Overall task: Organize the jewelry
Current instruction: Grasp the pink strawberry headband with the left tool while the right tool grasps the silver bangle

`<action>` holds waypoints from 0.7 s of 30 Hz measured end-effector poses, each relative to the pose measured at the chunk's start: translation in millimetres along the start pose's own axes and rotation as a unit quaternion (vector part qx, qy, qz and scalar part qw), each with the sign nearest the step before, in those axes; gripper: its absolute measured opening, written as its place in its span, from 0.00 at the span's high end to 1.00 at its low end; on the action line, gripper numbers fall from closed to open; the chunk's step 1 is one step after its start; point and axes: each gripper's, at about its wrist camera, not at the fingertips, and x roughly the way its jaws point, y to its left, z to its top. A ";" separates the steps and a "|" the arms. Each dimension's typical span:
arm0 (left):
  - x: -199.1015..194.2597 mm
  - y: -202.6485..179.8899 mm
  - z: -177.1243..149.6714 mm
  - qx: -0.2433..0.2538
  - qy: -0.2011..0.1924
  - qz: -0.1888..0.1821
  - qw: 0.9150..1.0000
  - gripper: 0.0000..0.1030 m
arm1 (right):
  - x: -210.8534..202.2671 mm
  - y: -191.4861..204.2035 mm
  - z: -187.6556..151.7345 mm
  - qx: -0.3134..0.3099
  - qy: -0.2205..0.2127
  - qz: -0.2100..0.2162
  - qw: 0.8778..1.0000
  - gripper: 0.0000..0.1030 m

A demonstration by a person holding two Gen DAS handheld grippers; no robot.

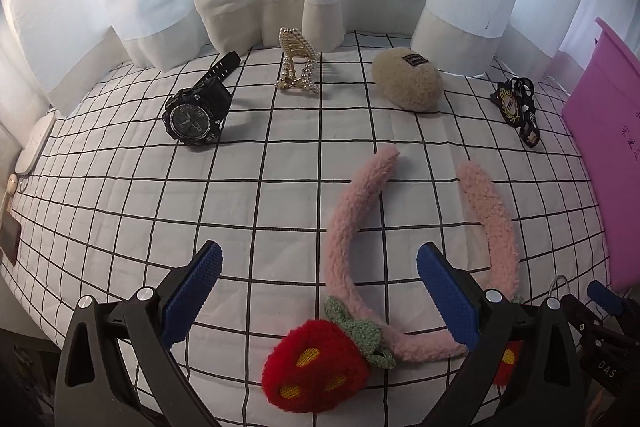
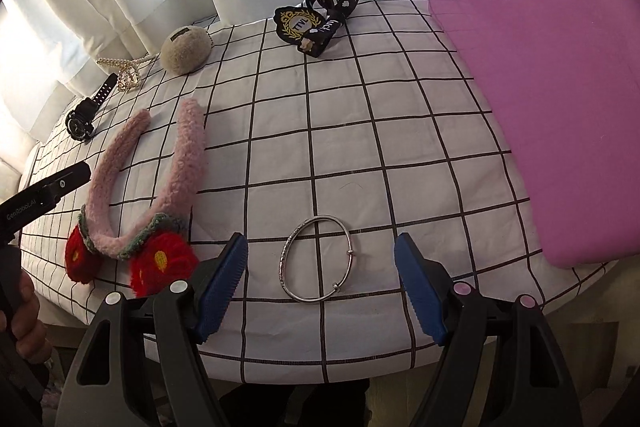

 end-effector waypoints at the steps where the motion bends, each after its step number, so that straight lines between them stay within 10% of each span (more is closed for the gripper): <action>1: 2.0 -0.1 0.9 -0.001 0.001 -0.001 1.000 0.07 | 2.4 -0.6 -0.4 0.000 0.003 -0.001 1.000 0.30; 21: 51.0 -5.8 -16.6 0.017 0.051 0.037 0.998 0.06 | 17.2 13.0 -3.5 -0.049 0.012 -0.053 0.997 0.25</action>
